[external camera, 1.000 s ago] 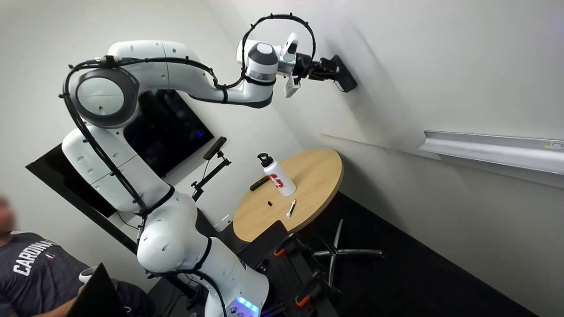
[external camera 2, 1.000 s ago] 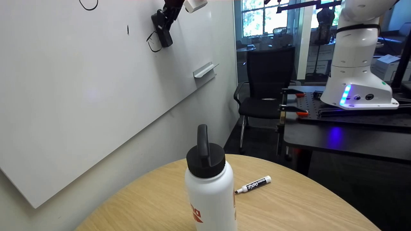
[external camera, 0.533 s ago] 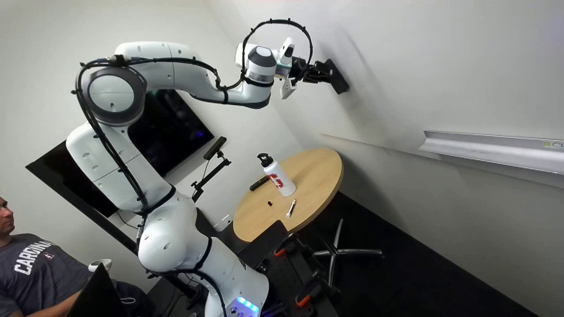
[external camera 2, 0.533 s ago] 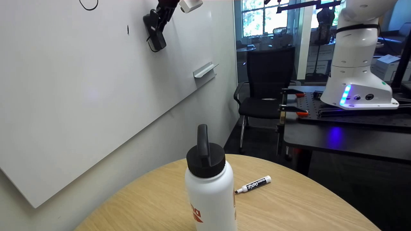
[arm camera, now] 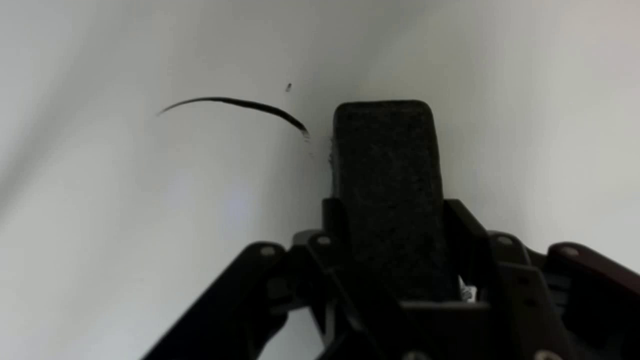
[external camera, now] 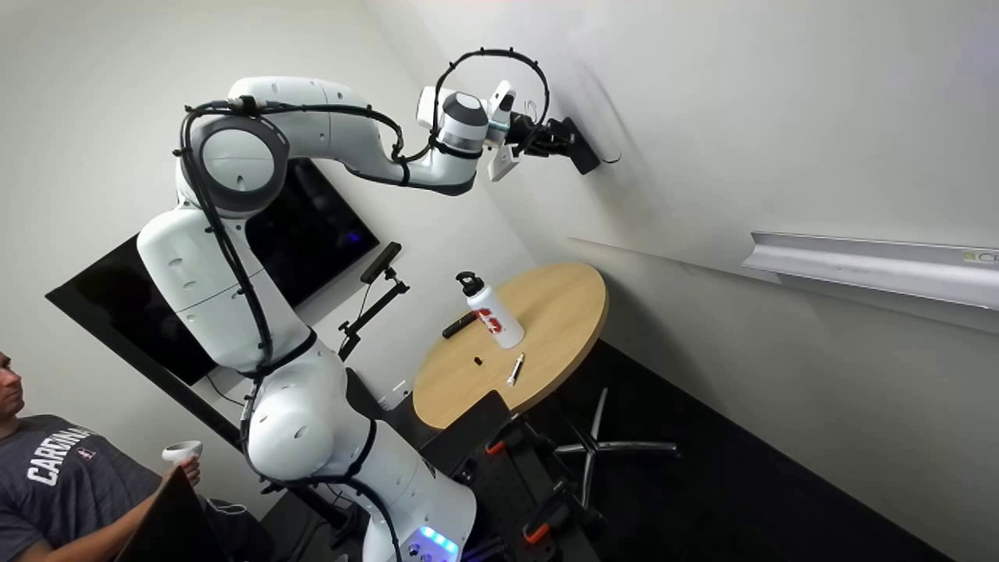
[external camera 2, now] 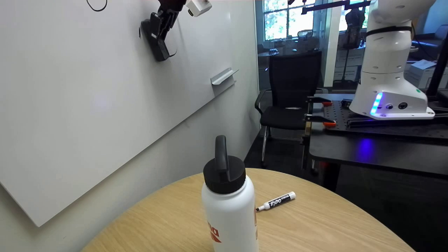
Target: Erase the writings on the board
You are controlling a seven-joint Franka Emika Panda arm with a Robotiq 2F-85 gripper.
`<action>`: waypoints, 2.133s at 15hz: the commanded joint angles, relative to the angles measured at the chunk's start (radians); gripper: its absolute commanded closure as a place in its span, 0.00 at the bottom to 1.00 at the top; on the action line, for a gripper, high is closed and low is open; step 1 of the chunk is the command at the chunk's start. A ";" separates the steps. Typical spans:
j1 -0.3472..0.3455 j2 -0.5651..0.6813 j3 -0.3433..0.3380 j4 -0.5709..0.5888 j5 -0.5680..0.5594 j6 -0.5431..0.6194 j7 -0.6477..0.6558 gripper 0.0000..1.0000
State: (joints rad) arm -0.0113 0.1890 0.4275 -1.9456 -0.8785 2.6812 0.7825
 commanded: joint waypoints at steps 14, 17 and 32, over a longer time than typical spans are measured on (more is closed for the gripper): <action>0.047 0.051 -0.048 0.085 -0.012 -0.056 -0.051 0.72; 0.043 0.033 -0.074 0.056 -0.050 -0.047 0.018 0.72; 0.022 -0.081 -0.245 -0.099 -0.570 0.075 0.634 0.72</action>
State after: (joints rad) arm 0.0474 0.1327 0.2328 -2.0616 -1.3382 2.7443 1.3298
